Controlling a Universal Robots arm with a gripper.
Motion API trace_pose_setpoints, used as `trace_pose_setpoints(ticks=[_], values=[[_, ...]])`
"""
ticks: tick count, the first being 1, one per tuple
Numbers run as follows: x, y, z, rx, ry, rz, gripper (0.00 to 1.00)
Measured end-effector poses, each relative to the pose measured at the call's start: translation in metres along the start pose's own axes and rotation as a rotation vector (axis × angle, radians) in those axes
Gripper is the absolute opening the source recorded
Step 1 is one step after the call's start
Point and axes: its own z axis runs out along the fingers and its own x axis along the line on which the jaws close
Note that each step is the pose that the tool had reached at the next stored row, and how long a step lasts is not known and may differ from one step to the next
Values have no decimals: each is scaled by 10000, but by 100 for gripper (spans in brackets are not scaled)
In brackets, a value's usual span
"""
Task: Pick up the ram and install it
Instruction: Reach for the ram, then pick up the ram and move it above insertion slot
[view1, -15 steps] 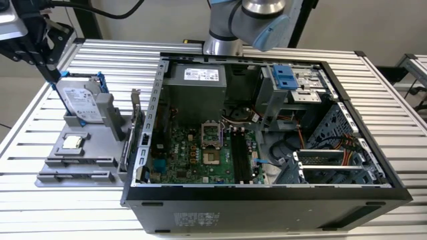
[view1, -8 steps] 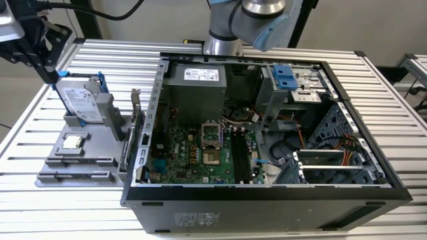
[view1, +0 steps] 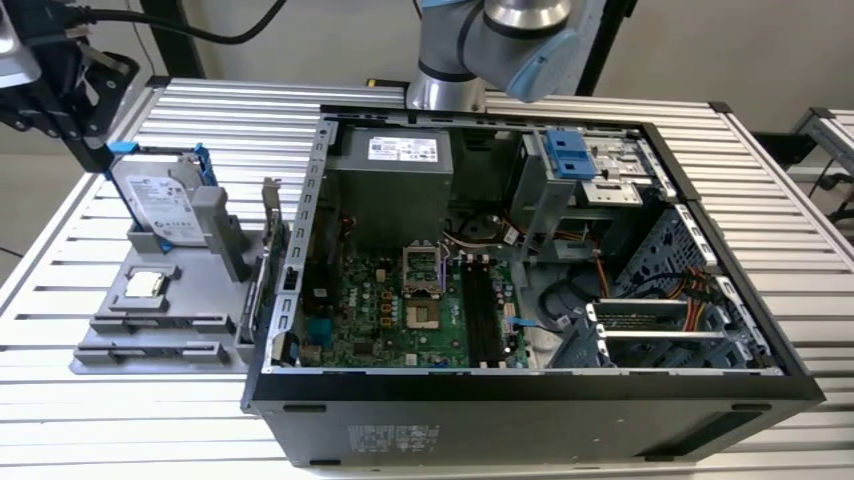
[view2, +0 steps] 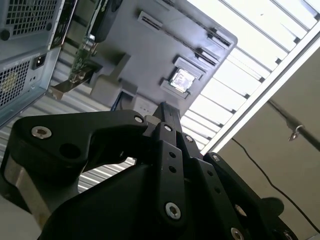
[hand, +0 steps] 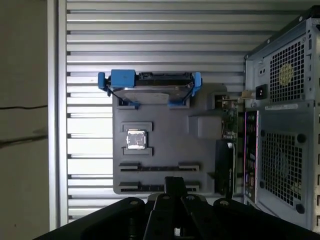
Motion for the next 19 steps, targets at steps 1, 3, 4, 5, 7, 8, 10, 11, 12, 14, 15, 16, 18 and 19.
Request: trace_pose_setpoints(ticks=[1,3,4,5,7,8,10,11,12,14,15,16,18,19], values=[[1,-8,0,-1,-1,-1,0],[5,-25,-1,0,0,0,0],[6,-33,-2,0,0,0,0],[7,-42,-2,0,0,-1,0],[10,-59,-3,0,0,0,0],[12,-66,-3,0,0,0,0],[14,-82,-5,0,0,0,0],[16,-90,-5,0,0,0,0],[17,-97,-5,0,0,0,0],[20,-110,-6,0,0,0,0],[22,-117,-6,0,0,-1,0],[24,-123,-7,0,0,0,0],[27,-134,-7,1,0,0,0],[28,-139,-7,0,0,0,0]])
